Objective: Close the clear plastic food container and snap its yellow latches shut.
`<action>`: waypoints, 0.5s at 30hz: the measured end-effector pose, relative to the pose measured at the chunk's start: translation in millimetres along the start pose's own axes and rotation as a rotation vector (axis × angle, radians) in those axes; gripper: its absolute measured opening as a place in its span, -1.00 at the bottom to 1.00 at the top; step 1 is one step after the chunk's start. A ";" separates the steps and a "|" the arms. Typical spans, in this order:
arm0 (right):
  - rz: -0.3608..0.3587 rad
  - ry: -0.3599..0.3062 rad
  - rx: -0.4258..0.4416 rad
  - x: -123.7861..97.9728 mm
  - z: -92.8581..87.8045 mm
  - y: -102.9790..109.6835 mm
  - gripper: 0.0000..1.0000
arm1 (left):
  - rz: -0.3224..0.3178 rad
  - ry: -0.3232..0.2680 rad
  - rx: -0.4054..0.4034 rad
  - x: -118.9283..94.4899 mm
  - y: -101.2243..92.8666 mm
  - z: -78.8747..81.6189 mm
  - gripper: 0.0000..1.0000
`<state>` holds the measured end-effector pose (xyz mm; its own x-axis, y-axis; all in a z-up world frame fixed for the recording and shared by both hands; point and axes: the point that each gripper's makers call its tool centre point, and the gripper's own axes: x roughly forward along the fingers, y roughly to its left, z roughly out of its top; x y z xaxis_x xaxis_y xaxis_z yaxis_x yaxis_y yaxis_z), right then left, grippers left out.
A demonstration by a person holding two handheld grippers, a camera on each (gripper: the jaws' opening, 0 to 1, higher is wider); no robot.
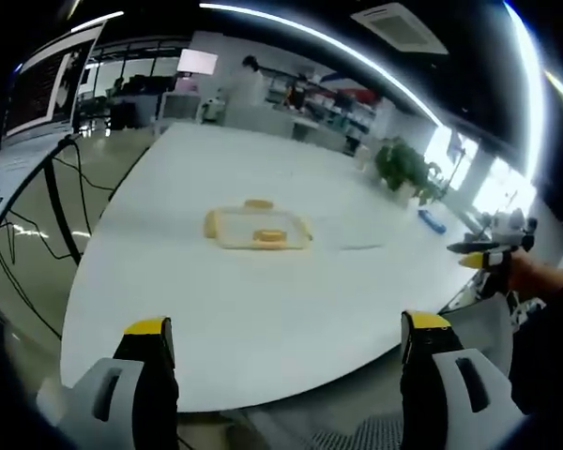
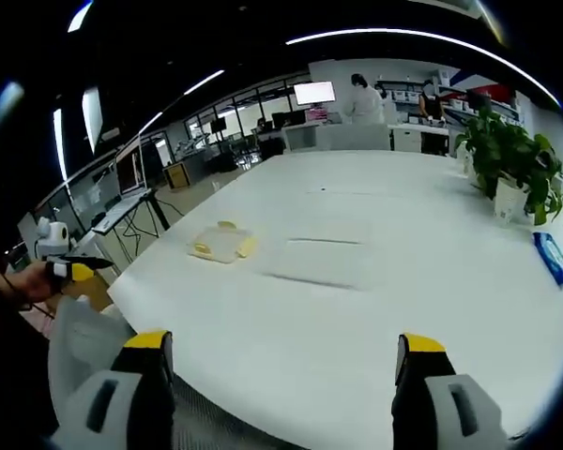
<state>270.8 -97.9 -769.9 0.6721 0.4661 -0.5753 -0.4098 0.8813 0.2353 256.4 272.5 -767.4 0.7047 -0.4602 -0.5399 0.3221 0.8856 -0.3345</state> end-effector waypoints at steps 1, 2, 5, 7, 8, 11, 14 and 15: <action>0.000 -0.011 0.017 0.3 -0.1 -0.8 0.99 | -0.003 0.006 0.000 -0.1 -0.9 -1.5 0.98; 0.000 -0.008 0.012 0.2 -0.8 -0.9 0.99 | -0.003 0.009 0.000 -0.1 -1.2 -2.4 0.98; 0.001 0.000 0.006 0.6 -1.4 -0.4 0.99 | -0.001 0.010 -0.001 -0.3 -1.0 -3.8 0.98; 0.007 -0.015 0.032 -0.1 0.4 -0.3 0.99 | -0.001 0.008 -0.007 0.0 -1.0 -4.2 0.98; 0.007 -0.009 0.045 -0.1 -1.1 -1.1 0.99 | 0.000 0.010 -0.007 -0.2 -1.2 -4.7 0.98; 0.014 -0.005 0.060 0.2 -4.5 -1.9 0.99 | 0.000 0.016 -0.006 -1.1 -2.2 -6.6 0.98; 0.008 0.001 0.058 -0.8 -7.3 -3.2 0.99 | 0.001 0.018 -0.005 -1.7 -1.9 -6.9 0.98; 0.008 -0.001 0.066 -1.0 -7.3 -3.8 0.99 | 0.001 0.018 -0.006 -2.0 -2.0 -6.7 0.98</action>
<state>267.1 -102.3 -775.9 0.6698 0.4728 -0.5725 -0.3736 0.8810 0.2904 250.1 271.3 -770.8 0.6936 -0.4602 -0.5542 0.3173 0.8858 -0.3386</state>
